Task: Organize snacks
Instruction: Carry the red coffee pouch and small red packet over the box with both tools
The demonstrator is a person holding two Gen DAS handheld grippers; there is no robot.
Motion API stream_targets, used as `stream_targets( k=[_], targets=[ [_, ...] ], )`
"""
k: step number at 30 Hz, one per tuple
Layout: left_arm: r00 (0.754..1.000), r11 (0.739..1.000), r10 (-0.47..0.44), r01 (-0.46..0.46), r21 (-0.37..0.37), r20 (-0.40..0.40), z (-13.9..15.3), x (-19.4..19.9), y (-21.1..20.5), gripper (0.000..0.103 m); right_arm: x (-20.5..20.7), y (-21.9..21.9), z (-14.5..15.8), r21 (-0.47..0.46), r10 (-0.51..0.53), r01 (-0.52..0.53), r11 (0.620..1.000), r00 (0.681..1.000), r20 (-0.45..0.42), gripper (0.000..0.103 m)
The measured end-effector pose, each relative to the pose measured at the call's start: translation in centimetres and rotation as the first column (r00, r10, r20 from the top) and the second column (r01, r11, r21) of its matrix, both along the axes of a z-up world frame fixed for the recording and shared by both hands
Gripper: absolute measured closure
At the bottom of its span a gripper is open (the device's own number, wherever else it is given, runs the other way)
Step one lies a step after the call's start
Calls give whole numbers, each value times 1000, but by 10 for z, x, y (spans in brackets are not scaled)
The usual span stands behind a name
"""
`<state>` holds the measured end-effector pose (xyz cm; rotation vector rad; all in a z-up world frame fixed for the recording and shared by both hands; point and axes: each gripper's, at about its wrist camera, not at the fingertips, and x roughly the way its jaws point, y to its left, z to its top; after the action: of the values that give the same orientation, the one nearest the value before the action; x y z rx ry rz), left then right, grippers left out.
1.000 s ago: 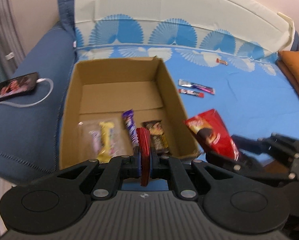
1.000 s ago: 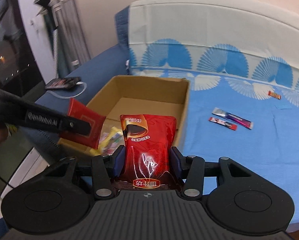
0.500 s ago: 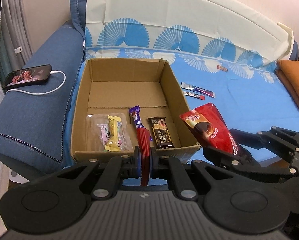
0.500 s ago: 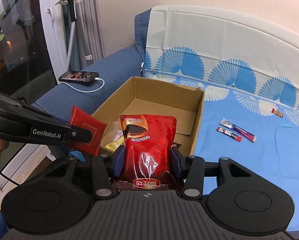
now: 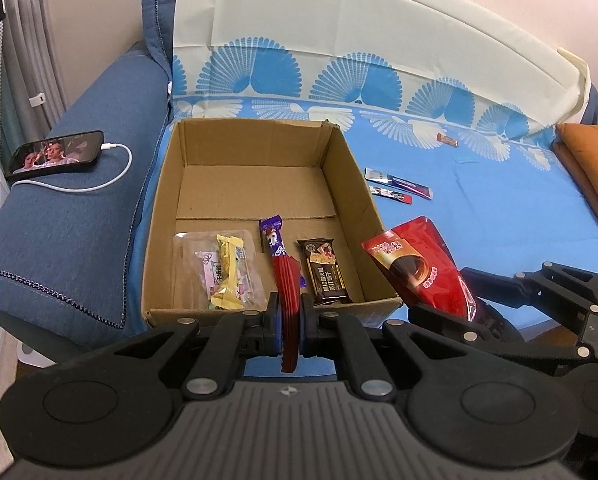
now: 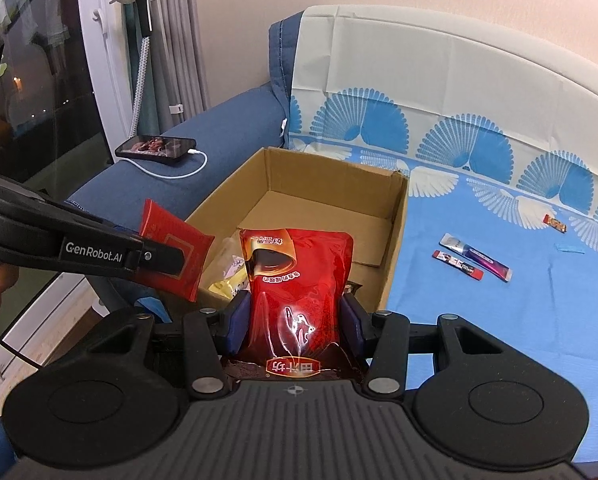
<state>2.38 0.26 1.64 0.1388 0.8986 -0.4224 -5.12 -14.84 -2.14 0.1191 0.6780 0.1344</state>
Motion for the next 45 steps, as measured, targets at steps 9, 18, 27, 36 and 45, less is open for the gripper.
stream_targets(
  k=[9,18,27,36,45],
  targets=[
    [1000,1000,8,-8,-3,-7,-2,9,0,95,6,1,-4,0,6,-6,1000,1000,-17,52],
    [999,999,36,-36,-8,2,-2,28,1,95,17,-4,-7,9,-21,21,1000,999,-29,52],
    [997,997,71,-70,-13,16,-1,58,-4,95,38,-8,-15,23,-31,32,999,998,-46,52],
    [994,994,107,-107,4,26,-10,108,-14,95,76,-18,-27,43,-54,57,997,996,-69,51],
    [993,993,117,-117,33,1,-37,163,-24,95,136,-27,-51,34,-78,82,996,993,-94,51]
  ],
)
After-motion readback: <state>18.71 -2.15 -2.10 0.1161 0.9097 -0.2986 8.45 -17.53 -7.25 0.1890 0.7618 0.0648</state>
